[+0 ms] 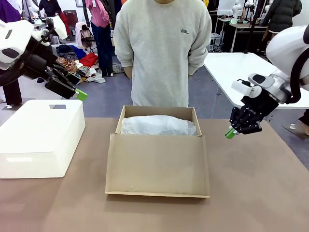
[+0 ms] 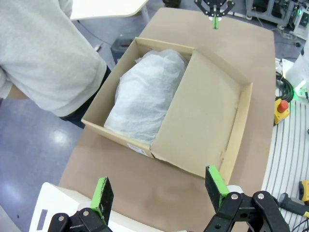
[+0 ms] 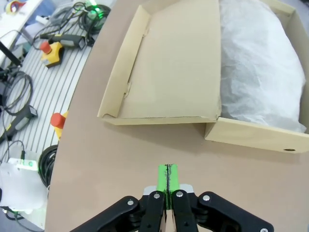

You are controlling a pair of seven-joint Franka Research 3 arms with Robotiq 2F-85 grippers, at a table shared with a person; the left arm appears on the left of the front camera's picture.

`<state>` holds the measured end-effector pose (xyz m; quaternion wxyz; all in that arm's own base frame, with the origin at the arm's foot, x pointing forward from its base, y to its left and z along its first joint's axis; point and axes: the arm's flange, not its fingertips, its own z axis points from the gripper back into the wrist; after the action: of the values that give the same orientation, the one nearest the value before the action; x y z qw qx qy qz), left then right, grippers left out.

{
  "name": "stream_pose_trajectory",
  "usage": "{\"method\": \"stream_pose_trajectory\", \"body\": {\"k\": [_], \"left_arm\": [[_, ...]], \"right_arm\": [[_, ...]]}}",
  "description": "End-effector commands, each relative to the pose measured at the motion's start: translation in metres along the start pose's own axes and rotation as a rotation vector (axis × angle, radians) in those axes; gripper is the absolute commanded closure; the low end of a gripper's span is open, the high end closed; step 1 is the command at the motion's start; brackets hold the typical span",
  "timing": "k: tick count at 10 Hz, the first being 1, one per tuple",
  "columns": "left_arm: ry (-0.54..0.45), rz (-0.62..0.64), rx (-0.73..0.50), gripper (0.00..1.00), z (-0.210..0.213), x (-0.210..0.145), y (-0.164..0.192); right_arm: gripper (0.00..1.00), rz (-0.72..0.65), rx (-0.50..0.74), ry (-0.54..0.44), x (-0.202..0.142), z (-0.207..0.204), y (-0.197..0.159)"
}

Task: Pack the shoes into the box.
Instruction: Close the Shoes Box.

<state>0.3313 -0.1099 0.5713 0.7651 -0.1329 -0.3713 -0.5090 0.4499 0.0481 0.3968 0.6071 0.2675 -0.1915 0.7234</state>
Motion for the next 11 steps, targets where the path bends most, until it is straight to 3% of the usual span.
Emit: {"method": "stream_pose_trajectory", "body": {"k": [1, 5, 11], "left_arm": [[-0.008, 0.000, -0.009, 0.00, 0.001, 0.000, 0.000], [-0.008, 0.000, -0.009, 0.00, 0.001, 0.000, 0.000], [-0.008, 0.000, -0.009, 0.00, 0.001, 0.000, 0.000]], "right_arm": [[1.00, 0.049, -0.026, -0.066, -0.013, -0.014, 0.005], [1.00, -0.042, -0.047, -0.137, -0.015, -0.045, 0.008], [1.00, -0.041, -0.043, -0.152, -0.024, -0.073, 0.012]]}}
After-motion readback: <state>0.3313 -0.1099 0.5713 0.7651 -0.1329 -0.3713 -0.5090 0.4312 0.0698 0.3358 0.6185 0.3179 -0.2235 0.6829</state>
